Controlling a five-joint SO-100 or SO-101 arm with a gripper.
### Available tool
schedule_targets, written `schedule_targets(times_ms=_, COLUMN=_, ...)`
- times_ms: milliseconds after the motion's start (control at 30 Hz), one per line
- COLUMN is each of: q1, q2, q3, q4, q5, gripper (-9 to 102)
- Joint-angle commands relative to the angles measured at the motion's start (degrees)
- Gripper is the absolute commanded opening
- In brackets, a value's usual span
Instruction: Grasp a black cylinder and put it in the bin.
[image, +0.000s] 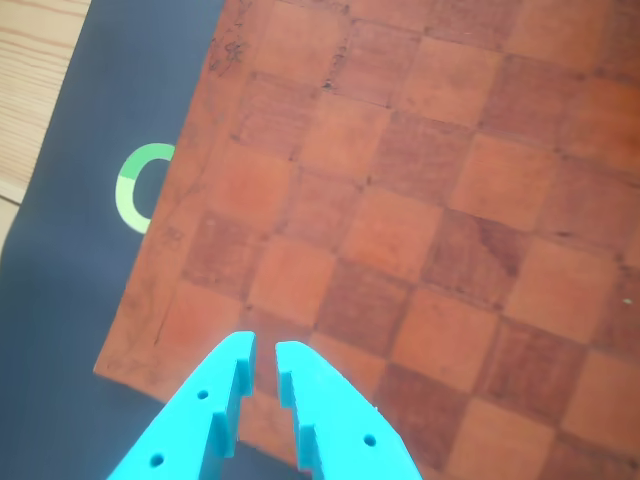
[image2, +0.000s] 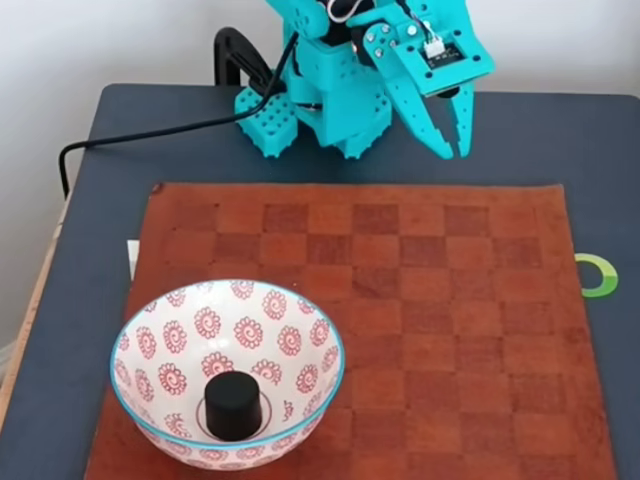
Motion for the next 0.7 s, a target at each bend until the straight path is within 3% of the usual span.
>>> schedule_targets(times_ms=0, q1=0.1, q2=2.6, q3=2.3, q4=-1.3, q5=0.6, gripper=0)
schedule_targets(times_ms=667, q1=0.4, q2=16.9, q3=14.2, q4=-2.9, q5=2.2, gripper=0)
